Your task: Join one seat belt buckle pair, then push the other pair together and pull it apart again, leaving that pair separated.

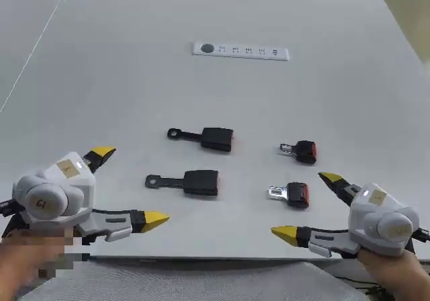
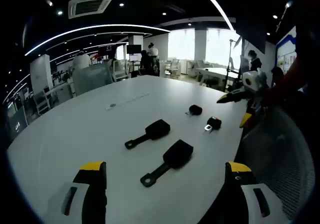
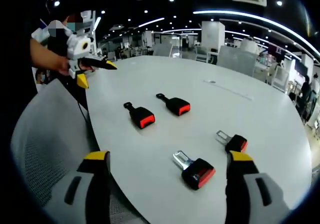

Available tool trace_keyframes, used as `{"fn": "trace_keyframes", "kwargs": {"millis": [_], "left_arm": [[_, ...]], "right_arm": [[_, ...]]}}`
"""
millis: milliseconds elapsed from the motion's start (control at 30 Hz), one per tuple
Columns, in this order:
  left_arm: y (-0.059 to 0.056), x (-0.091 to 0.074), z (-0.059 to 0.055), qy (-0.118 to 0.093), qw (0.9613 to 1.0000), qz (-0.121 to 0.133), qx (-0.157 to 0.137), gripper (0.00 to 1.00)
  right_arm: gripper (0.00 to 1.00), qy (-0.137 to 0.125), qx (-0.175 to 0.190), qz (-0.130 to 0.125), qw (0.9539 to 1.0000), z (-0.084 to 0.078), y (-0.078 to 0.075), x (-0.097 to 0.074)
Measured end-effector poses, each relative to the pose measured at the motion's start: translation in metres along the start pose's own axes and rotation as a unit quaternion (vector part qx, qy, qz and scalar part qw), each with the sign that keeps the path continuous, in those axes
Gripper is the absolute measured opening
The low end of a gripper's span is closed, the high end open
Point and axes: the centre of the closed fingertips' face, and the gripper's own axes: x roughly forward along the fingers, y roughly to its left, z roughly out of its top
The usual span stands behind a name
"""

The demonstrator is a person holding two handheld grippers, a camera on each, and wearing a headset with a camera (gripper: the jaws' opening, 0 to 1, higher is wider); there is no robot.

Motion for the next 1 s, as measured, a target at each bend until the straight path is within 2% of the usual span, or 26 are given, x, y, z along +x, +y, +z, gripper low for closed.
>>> {"fn": "trace_keyframes", "kwargs": {"millis": [467, 1000], "left_arm": [[-0.0007, -0.0061, -0.0013, -0.001, 1.0, 0.009, -0.004, 1.0], [0.0078, -0.0083, 0.0038, -0.007, 0.9997, 0.024, -0.009, 1.0]], "right_arm": [[0.98, 0.003, 0.002, -0.003, 1.0, -0.0046, -0.0007, -0.0041], [0.96, 0.002, 0.0, -0.002, 1.0, -0.0028, -0.005, -0.0039]]}}
